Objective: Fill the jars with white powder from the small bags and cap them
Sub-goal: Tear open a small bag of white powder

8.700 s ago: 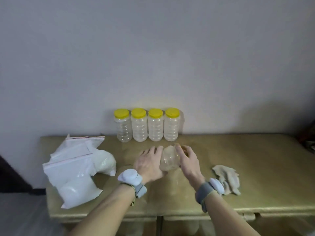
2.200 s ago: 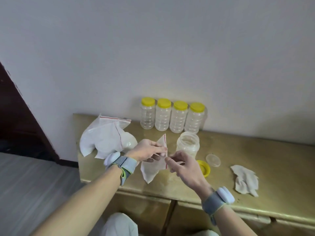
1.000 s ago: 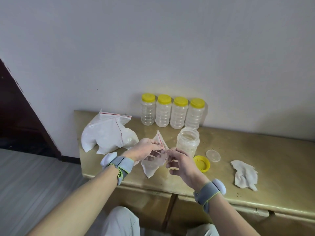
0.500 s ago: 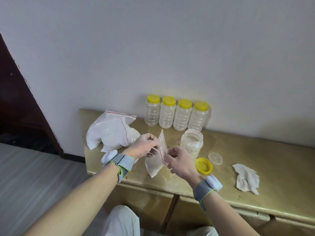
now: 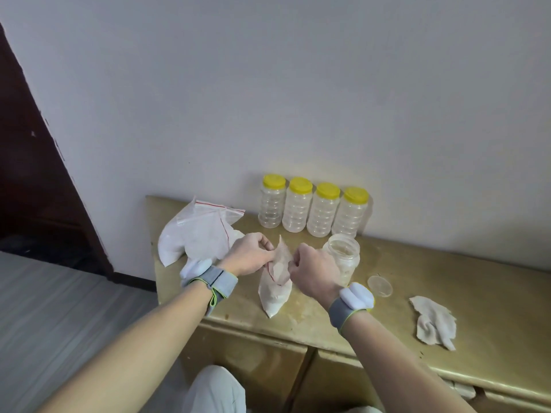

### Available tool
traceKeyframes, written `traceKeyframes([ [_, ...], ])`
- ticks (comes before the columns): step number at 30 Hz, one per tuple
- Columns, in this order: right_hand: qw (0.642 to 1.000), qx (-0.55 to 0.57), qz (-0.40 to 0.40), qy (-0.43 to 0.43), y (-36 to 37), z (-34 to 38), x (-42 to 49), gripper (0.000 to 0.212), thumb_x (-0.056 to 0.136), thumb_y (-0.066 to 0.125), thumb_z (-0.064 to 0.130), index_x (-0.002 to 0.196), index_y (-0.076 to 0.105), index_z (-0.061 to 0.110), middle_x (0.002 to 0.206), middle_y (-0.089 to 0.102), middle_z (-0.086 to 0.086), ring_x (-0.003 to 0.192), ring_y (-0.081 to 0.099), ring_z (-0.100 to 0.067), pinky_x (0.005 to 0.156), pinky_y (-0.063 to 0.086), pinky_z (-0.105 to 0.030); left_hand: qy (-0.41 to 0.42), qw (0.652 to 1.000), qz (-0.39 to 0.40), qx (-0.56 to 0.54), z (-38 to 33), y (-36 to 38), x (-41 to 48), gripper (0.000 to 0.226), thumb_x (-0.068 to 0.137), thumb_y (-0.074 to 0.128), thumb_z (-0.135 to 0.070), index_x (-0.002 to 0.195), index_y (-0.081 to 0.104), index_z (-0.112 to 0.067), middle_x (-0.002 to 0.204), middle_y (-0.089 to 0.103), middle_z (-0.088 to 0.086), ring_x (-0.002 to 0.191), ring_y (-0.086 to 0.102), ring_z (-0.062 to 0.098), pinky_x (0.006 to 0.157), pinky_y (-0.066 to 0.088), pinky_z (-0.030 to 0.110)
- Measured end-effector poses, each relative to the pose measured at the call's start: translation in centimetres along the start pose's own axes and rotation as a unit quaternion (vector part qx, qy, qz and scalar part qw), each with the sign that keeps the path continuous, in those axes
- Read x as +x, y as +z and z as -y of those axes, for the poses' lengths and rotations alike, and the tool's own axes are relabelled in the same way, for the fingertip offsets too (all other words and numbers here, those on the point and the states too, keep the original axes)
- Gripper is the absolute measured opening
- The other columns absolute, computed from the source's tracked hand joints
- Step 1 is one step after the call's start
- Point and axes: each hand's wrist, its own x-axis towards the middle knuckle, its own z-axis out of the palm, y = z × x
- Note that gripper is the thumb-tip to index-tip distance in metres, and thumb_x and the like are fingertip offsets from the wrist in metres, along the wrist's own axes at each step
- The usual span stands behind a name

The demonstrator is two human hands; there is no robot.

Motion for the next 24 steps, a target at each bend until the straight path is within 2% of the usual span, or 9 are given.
traceKeyframes([
  [2,0.999,-0.028,-0.020,-0.011,-1.3,0.1,0.4,0.011,0.087,0.051,0.023,0.091,0.056,0.013,0.085,0.063,-0.008,0.082,0.059,-0.032,0.061,0.044,-0.035,0.016,0.991,-0.044,0.124,-0.4,-1.7,0.2,0.011,0.080,0.070,-0.034,0.081,0.061,-0.027,0.078,0.069,-0.009,0.071,0.066,0.015,0.068,0.054,0.028],
  [4,0.999,-0.032,-0.037,-0.018,-3.0,0.4,0.9,0.011,0.083,0.055,0.018,0.087,0.060,0.010,0.082,0.064,-0.010,0.080,0.059,-0.033,0.062,0.050,-0.038,0.019,0.979,-0.070,0.193,-1.4,-3.6,0.2,0.008,0.075,0.069,-0.030,0.081,0.063,-0.028,0.083,0.070,-0.010,0.080,0.067,0.015,0.074,0.052,0.028],
  [7,0.998,-0.048,-0.041,-0.019,-5.4,1.3,1.5,0.012,0.079,0.060,0.014,0.083,0.068,0.007,0.082,0.069,-0.013,0.082,0.063,-0.034,0.069,0.052,-0.037,0.036,0.980,-0.043,0.190,-3.1,-5.5,0.6,0.012,0.070,0.070,-0.024,0.082,0.067,-0.024,0.069,0.073,-0.007,0.060,0.068,0.007,0.074,0.056,0.026],
  [10,0.998,-0.031,-0.054,-0.005,-6.5,1.5,2.0,0.011,0.077,0.062,0.014,0.079,0.071,0.007,0.080,0.070,-0.012,0.082,0.064,-0.032,0.068,0.051,-0.034,0.034,0.991,-0.008,0.129,-3.7,-6.3,0.8,0.012,0.073,0.071,-0.014,0.085,0.068,-0.018,0.056,0.068,-0.004,0.046,0.060,0.010,0.064,0.056,0.026],
  [14,0.999,-0.042,-0.007,0.021,-5.0,0.9,1.6,0.013,0.079,0.059,0.014,0.079,0.071,0.009,0.079,0.069,-0.009,0.082,0.064,-0.031,0.070,0.053,-0.034,0.001,0.997,0.051,0.056,-2.1,-4.8,0.2,0.011,0.082,0.068,0.001,0.088,0.066,-0.008,0.060,0.064,0.004,0.041,0.054,0.008,0.051,0.053,0.023],
  [19,0.994,0.088,-0.054,0.040,-2.6,-0.7,-0.4,0.023,0.092,0.048,0.037,0.084,0.062,0.020,0.075,0.070,0.001,0.080,0.062,-0.023,0.071,0.048,-0.035,-0.022,0.982,0.027,-0.183,0.7,-3.1,-0.3,0.008,0.089,0.063,-0.011,0.094,0.057,-0.014,0.062,0.055,0.002,0.050,0.052,0.020,0.050,0.038,0.023],
  [20,0.989,0.133,-0.056,0.042,-2.1,-1.0,-0.9,0.028,0.091,0.043,0.040,0.080,0.059,0.020,0.071,0.069,0.002,0.075,0.062,-0.023,0.069,0.049,-0.036,-0.033,0.971,0.014,-0.237,1.3,-2.8,-0.5,0.012,0.086,0.063,-0.013,0.097,0.057,-0.013,0.065,0.053,0.003,0.051,0.052,0.020,0.048,0.037,0.023],
  [22,0.967,0.244,-0.049,0.048,-0.8,-1.4,-2.1,0.034,0.087,0.035,0.040,0.073,0.054,0.016,0.064,0.067,0.000,0.064,0.064,-0.026,0.065,0.052,-0.041,-0.060,0.946,-0.011,-0.318,2.3,-1.7,-1.1,0.039,0.067,0.062,-0.013,0.106,0.057,-0.012,0.074,0.054,0.004,0.055,0.053,0.017,0.047,0.040,0.023],
  [24,0.952,0.293,-0.035,0.078,0.7,-2.2,-3.1,0.033,0.090,0.036,0.037,0.073,0.054,0.014,0.063,0.068,-0.002,0.057,0.064,-0.026,0.062,0.054,-0.045,-0.058,0.960,-0.011,-0.273,3.6,-0.3,-1.4,0.072,0.053,0.059,-0.008,0.124,0.051,-0.014,0.095,0.057,0.005,0.069,0.056,0.012,0.054,0.046,0.022],
])
